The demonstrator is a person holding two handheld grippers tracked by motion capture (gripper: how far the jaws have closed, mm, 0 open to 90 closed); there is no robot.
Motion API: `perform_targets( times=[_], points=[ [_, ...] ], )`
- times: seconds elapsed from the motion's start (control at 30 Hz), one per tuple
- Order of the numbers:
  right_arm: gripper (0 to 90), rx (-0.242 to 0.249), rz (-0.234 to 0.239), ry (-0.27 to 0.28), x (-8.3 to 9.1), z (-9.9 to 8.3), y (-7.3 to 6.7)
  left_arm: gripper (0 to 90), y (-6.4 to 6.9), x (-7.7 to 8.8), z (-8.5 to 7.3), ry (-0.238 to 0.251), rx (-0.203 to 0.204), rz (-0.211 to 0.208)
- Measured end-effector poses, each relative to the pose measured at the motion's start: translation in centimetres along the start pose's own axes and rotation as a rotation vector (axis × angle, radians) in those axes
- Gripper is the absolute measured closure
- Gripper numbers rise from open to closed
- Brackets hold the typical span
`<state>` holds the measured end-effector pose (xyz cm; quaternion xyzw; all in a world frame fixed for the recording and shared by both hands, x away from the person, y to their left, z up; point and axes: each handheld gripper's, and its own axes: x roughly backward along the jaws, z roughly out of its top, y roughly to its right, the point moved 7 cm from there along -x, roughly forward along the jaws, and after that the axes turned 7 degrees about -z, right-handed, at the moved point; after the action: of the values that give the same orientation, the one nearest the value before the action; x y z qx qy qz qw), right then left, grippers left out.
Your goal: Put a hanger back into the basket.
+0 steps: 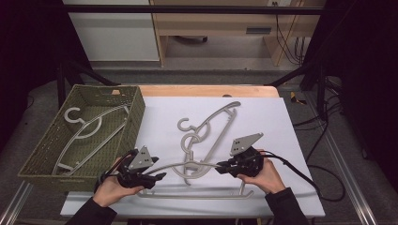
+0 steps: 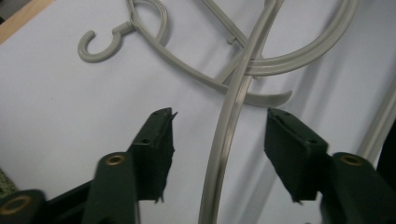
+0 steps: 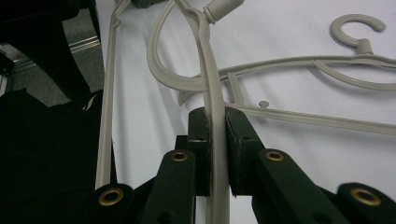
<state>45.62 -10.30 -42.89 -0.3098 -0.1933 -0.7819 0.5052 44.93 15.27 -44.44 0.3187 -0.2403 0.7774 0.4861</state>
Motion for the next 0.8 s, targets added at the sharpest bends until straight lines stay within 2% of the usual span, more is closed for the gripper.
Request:
perform_targets(
  times=[0.03, 0.07, 0.2, 0.33, 0.5, 0.6, 0.8],
  points=[
    [81.7, 0.000, 0.000, 0.000, 0.0, 0.0, 0.0, 46.6, 0.0, 0.0, 0.0, 0.000, 0.000, 0.000],
    [81.7, 0.012, 0.004, 0.000, 0.0, 0.0, 0.0, 48.0, 0.1, -0.4, 0.0, -0.019, -0.018, 0.003],
    [81.7, 0.003, 0.011, 0.002, -0.1, 0.1, -0.2, 58.0, 0.2, -0.9, 0.0, -0.039, -0.047, 0.012],
    [81.6, 0.007, 0.015, 0.000, -0.2, 0.0, -0.2, 68.0, 0.3, -1.0, 0.0, -0.048, -0.052, 0.012],
    [81.6, 0.008, 0.015, 0.000, -0.2, 0.0, -0.3, 75.9, 0.4, -1.1, -0.1, -0.061, -0.056, 0.005],
    [81.4, 0.008, 0.018, -0.002, -0.3, 0.0, -0.3, 76.9, 0.7, -1.2, -0.1, -0.080, -0.063, 0.008],
    [79.6, 0.018, 0.015, -0.003, -0.3, -0.1, -0.1, 78.4, 1.2, -1.0, 0.0, -0.082, -0.072, 0.008]
  ],
)
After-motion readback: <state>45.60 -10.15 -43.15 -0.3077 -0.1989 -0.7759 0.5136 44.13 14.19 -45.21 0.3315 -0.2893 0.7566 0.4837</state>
